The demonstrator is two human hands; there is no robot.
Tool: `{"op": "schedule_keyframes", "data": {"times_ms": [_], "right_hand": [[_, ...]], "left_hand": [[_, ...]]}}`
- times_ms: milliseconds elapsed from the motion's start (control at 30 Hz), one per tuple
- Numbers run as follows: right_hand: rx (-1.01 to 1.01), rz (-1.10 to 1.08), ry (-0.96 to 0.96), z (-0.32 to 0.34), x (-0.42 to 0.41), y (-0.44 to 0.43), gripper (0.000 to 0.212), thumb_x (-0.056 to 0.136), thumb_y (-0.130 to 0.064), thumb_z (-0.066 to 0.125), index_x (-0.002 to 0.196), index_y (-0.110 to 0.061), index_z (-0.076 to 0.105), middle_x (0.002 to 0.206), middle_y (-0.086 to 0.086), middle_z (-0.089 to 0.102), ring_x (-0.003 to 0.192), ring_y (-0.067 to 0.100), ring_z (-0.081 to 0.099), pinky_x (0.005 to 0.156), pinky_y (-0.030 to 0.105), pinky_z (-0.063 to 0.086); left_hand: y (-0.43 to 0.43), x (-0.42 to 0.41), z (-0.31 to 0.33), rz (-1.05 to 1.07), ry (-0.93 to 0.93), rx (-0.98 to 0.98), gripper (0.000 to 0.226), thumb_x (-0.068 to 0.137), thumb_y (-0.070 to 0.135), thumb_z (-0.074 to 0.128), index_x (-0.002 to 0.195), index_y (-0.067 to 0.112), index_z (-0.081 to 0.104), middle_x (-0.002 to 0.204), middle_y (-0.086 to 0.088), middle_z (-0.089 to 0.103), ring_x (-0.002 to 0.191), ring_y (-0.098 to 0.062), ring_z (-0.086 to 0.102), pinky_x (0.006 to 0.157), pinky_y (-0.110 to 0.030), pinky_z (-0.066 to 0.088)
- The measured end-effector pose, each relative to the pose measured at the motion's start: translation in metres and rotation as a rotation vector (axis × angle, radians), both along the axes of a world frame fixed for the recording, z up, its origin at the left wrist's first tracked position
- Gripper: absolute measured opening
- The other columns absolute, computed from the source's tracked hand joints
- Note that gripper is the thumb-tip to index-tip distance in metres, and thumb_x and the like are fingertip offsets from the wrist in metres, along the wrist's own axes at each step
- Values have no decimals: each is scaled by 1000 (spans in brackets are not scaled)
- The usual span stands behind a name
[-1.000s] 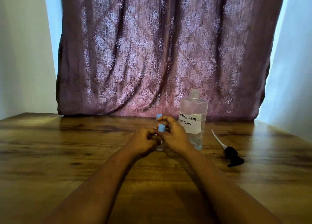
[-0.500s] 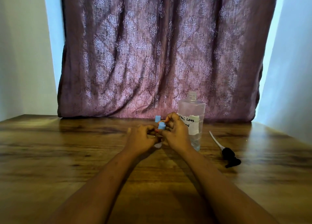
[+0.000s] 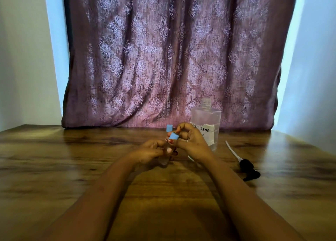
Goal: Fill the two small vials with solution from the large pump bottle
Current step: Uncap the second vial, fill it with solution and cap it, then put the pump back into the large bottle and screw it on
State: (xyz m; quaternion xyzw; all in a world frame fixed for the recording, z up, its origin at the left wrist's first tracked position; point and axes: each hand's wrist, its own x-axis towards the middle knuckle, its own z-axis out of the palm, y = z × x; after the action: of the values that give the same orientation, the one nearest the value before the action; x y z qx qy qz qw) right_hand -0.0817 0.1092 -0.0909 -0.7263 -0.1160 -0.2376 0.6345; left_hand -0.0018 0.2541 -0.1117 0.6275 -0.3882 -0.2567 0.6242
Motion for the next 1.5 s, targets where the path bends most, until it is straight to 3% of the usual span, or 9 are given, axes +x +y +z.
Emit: {"op": "schedule_keyframes", "data": {"times_ms": [267, 400, 533, 633, 767, 933, 1100, 1333, 1500], "right_hand": [[-16, -178, -56, -1, 3, 3, 40, 75, 14, 65, 84, -16, 41, 94, 21, 63, 89, 21, 65, 82, 33, 56], [-60, -226, -56, -4, 4, 6, 34, 78, 10, 64, 96, -8, 42, 91, 5, 63, 83, 3, 62, 68, 11, 52], [-76, -194, -19, -14, 10, 8, 46, 80, -4, 67, 117, -11, 40, 106, -3, 60, 100, 8, 60, 75, 9, 51], [-175, -235, 30, -18, 15, 10, 53, 83, -16, 67, 128, -16, 39, 126, 5, 54, 116, 15, 54, 78, 6, 48], [-268, -281, 95, -26, 19, 14, 42, 90, -18, 58, 126, -23, 39, 123, 7, 54, 110, 18, 55, 79, 23, 52], [-394, -327, 169, -27, 22, 9, 42, 89, -15, 58, 125, -28, 40, 122, 0, 55, 108, 13, 54, 94, 40, 49], [-488, -360, 191, -28, 24, 4, 47, 89, -11, 56, 131, -25, 39, 110, -7, 52, 103, 11, 54, 90, 37, 51], [-646, -371, 177, -27, 23, 5, 44, 92, -16, 52, 133, -21, 37, 116, 3, 59, 100, 15, 56, 78, 26, 46], [-559, -140, 47, -9, 3, 11, 29, 88, -8, 58, 115, -16, 55, 95, 1, 66, 80, 8, 63, 69, 19, 52]], "left_hand": [[-15, -10, -4, 308, -297, -12, 28, 89, -1, 61, 89, 26, 66, 72, 10, 71, 69, -11, 62, 63, -23, 50], [-16, -14, -10, 391, -420, 1, 27, 88, 10, 64, 88, 37, 65, 92, 12, 71, 89, -5, 66, 82, -28, 52], [-17, -11, -12, 508, -259, -112, 21, 86, 10, 66, 101, 22, 71, 92, -15, 72, 78, -21, 62, 65, -34, 49], [-11, 1, -5, 700, -147, -188, 25, 85, 5, 68, 106, 18, 66, 88, 0, 69, 74, -8, 61, 55, -12, 50], [-6, 23, -4, 794, 3, -79, 28, 81, 3, 72, 106, 12, 66, 95, -2, 66, 77, -12, 60, 48, -16, 50], [-19, 67, -9, 780, 14, 38, 34, 74, -1, 76, 107, 4, 67, 105, -15, 71, 94, -26, 66, 89, -44, 55], [-36, 89, -17, 817, 39, 41, 23, 77, 2, 73, 97, 11, 67, 108, -16, 69, 100, -31, 65, 94, -50, 52], [-38, 88, -20, 867, -136, 186, 38, 79, 16, 75, 114, 8, 62, 116, -15, 66, 104, -31, 63, 97, -45, 50], [-30, 55, 11, 1058, -591, 260, 66, 80, 17, 73, 136, 4, 40, 138, -23, 44, 128, -41, 40, 101, -44, 37]]}}
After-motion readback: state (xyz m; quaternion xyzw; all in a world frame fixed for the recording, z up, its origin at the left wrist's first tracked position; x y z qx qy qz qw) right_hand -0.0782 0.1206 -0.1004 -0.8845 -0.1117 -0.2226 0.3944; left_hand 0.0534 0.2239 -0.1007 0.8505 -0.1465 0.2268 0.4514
